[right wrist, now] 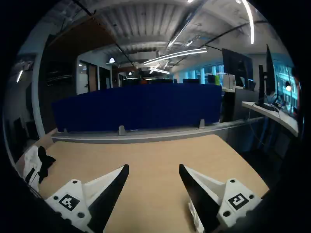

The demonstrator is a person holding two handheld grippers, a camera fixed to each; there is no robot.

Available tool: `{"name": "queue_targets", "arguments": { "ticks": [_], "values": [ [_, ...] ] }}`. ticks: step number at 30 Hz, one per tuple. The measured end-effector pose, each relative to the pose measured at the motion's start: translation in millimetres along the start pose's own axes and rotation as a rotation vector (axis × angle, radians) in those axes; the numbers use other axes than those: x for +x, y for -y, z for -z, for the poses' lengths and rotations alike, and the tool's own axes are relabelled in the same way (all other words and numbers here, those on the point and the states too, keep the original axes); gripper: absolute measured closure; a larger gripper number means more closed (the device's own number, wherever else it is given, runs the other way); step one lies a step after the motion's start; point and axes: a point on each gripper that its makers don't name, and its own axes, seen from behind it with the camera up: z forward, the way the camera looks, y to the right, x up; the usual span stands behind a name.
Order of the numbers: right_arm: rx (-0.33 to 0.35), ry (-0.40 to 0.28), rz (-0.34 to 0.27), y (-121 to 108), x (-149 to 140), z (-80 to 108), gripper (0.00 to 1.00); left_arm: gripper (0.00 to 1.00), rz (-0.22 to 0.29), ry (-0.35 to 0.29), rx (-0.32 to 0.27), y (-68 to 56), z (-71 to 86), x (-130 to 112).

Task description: Fold towel

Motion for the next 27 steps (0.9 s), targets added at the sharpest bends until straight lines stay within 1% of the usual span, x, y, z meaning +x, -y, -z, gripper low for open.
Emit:
{"name": "queue_targets", "arguments": {
  "ticks": [5, 9, 12, 18, 21, 27],
  "values": [
    [0.008, -0.014, 0.006, 2.4, 7.3, 0.7, 0.00, 0.08, -0.001, 0.008, 0.008, 1.8, 0.4, -7.8],
    [0.006, -0.022, 0.005, 0.4, 12.1, 1.7, 0.00, 0.08, -0.012, 0.018, 0.011, -0.7, 0.1, -11.2],
    [0.009, -0.027, 0.001, -0.9, 14.0, 2.0, 0.00, 0.08, -0.030, 0.018, 0.009, -3.7, 0.8, -12.3],
    [0.028, -0.039, -0.015, -3.2, 18.3, 5.5, 0.00, 0.08, -0.034, 0.020, 0.006, -4.0, 0.9, -10.2],
    [0.037, -0.061, -0.025, -6.2, 25.2, 10.3, 0.01, 0.07, -0.033, 0.020, 0.006, -4.9, 1.2, -9.4],
    [0.018, -0.139, -0.024, -25.8, 46.7, 22.3, 0.01, 0.07, -0.032, 0.020, 0.006, -5.2, 1.5, -10.3]
  ]
}}
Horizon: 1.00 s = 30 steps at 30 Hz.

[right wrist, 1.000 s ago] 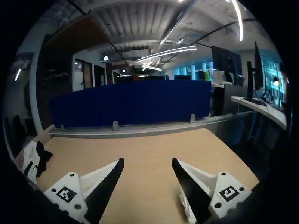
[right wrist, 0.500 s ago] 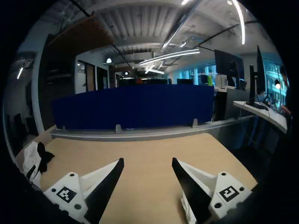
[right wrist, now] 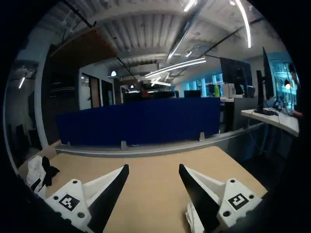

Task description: Fold towel

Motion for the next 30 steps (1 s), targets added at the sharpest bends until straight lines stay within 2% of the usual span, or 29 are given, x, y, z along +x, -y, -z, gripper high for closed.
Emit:
{"name": "queue_targets", "arguments": {
  "ticks": [6, 15, 23, 30],
  "values": [
    [-0.018, -0.058, 0.011, -21.7, -0.3, 5.1, 0.00, 0.07, 0.001, 0.000, 0.000, -0.4, 0.3, 0.0],
    [0.008, -0.056, -0.011, -32.4, -61.4, 4.2, 0.00, 0.07, 0.001, 0.000, 0.000, -0.4, 0.0, 0.4],
    [0.031, -0.085, 0.053, -36.5, -112.2, -6.2, 0.01, 0.07, 0.001, 0.000, 0.000, 0.0, 0.0, 0.2],
    [0.026, -0.101, 0.055, -39.7, -149.9, -17.7, 0.01, 0.07, 0.001, 0.001, 0.000, -0.5, 0.4, 0.8]
  ]
}}
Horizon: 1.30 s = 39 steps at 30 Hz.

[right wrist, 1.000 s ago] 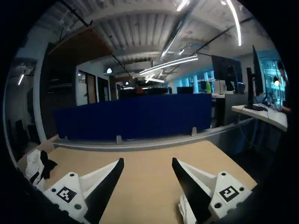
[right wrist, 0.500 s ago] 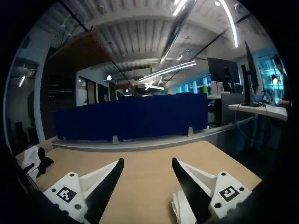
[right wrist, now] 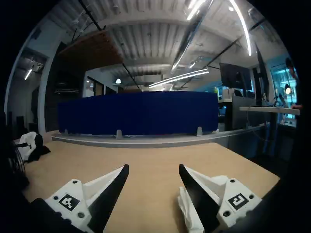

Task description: Fold towel

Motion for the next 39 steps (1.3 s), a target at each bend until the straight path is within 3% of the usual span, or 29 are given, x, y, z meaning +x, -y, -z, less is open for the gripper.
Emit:
{"name": "queue_targets", "arguments": {
  "ticks": [12, 39],
  "values": [
    [-0.016, 0.000, 0.017, 3.4, -23.4, -10.0, 0.01, 0.06, 0.000, 0.000, 0.000, -0.6, 0.1, 0.1],
    [-0.011, -0.034, 0.031, 12.0, -20.0, -4.3, 0.01, 0.06, 0.001, 0.000, 0.000, -0.1, -0.2, 0.2]
  ]
}}
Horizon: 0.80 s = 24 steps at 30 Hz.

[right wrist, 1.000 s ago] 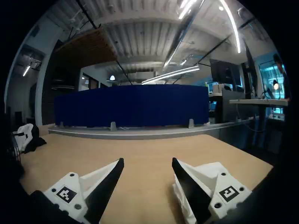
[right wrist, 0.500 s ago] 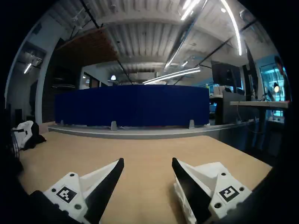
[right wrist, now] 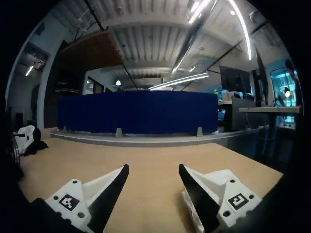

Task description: Fold towel

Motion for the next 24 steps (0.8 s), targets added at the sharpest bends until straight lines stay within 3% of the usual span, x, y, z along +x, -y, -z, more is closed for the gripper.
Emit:
{"name": "queue_targets", "arguments": {
  "ticks": [24],
  "values": [
    [0.000, -0.015, 0.000, -1.3, 3.5, 5.2, 0.01, 0.06, 0.000, 0.000, 0.000, -0.3, -0.5, 0.0]
  ]
}}
